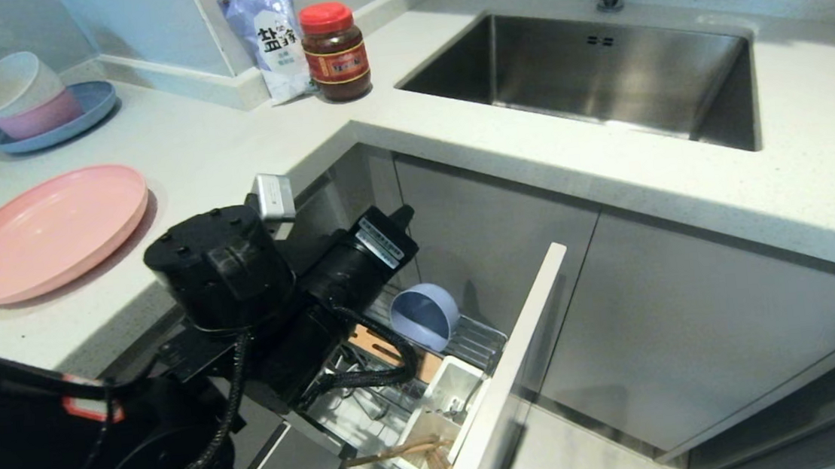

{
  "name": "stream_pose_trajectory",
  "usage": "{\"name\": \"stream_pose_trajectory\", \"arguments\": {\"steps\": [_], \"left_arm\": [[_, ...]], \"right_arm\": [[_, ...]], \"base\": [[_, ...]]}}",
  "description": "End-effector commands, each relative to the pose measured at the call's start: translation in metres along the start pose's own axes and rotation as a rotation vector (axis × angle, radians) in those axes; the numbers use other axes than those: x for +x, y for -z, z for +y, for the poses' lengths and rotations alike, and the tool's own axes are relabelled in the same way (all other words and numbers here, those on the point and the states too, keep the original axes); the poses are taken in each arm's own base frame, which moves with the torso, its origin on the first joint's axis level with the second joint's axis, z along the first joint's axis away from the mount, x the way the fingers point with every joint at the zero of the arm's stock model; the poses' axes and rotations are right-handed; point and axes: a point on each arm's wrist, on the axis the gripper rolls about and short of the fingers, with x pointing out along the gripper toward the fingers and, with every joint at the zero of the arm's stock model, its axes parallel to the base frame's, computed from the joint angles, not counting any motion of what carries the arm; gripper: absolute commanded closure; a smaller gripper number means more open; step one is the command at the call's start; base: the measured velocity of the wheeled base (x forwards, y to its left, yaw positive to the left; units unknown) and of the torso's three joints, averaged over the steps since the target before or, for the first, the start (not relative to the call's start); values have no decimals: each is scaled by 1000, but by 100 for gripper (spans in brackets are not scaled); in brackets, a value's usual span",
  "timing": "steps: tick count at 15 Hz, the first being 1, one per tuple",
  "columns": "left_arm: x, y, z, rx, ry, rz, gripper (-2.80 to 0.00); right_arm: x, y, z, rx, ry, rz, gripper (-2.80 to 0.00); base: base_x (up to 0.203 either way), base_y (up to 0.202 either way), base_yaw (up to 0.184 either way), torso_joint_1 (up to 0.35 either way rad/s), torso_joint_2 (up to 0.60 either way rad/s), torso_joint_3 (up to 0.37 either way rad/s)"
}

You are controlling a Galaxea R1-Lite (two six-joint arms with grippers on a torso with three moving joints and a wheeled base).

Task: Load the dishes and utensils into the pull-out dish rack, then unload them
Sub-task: Pick up the plate and place it in the cupboard

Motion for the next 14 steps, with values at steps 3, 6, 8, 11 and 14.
{"name": "stream_pose_trajectory", "arguments": {"steps": [3,6,8,11,14], "left_arm": [[-46,-54,-32,136,19,-33,0],[-55,-83,-42,305,-146,-93,0],[-54,-94,-43,380,-259,-119,0],[-57,-131,-36,421,-472,-174,0],[-66,-167,-23,447,-642,-224,0]], "right_arm": [[0,0,0,0,1,-2,0],[0,0,0,0,1,-2,0],[0,1,0,0,1,-3,0],[0,0,0,0,-1,-3,0],[0,1,0,0,0,-2,0]], "base": [[0,0,0,0,0,0],[0,0,0,0,0,0],[0,0,0,0,0,0],[0,0,0,0,0,0],[0,0,0,0,0,0]]}}
